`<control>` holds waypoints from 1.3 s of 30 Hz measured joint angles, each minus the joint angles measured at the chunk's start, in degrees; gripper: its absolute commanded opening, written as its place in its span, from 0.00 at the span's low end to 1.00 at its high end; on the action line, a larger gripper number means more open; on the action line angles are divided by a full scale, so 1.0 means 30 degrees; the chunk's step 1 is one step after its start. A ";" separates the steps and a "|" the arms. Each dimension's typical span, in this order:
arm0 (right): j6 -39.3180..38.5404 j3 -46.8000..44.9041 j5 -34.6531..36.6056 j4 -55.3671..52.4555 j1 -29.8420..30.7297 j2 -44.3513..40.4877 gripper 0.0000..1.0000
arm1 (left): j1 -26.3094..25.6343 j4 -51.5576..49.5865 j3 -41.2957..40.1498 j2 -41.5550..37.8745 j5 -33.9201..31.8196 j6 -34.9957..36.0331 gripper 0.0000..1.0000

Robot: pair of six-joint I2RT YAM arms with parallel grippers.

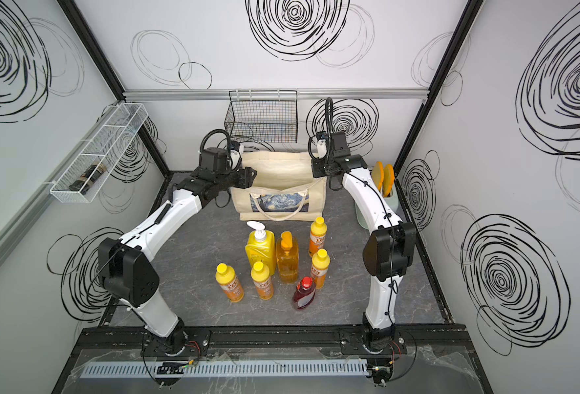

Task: Pack dish soap into the shopping bag
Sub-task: Adjust the shopping bag at the center of the board.

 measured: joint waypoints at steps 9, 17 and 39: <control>-0.1020 -0.2135 0.0517 0.0306 0.0423 -0.1938 0.00 | 0.1457 0.0160 -0.0007 0.0182 -0.0364 -0.0364 0.00; -0.1042 -0.4204 0.0481 0.0495 0.0801 -0.4255 0.00 | 0.2601 0.1406 -0.1326 -0.0539 0.0991 -0.1537 0.00; 0.2339 0.1122 -0.1188 -0.2266 -0.1319 -0.1829 0.85 | 0.0663 0.5136 -0.6666 -0.4350 -0.0889 -0.1894 0.00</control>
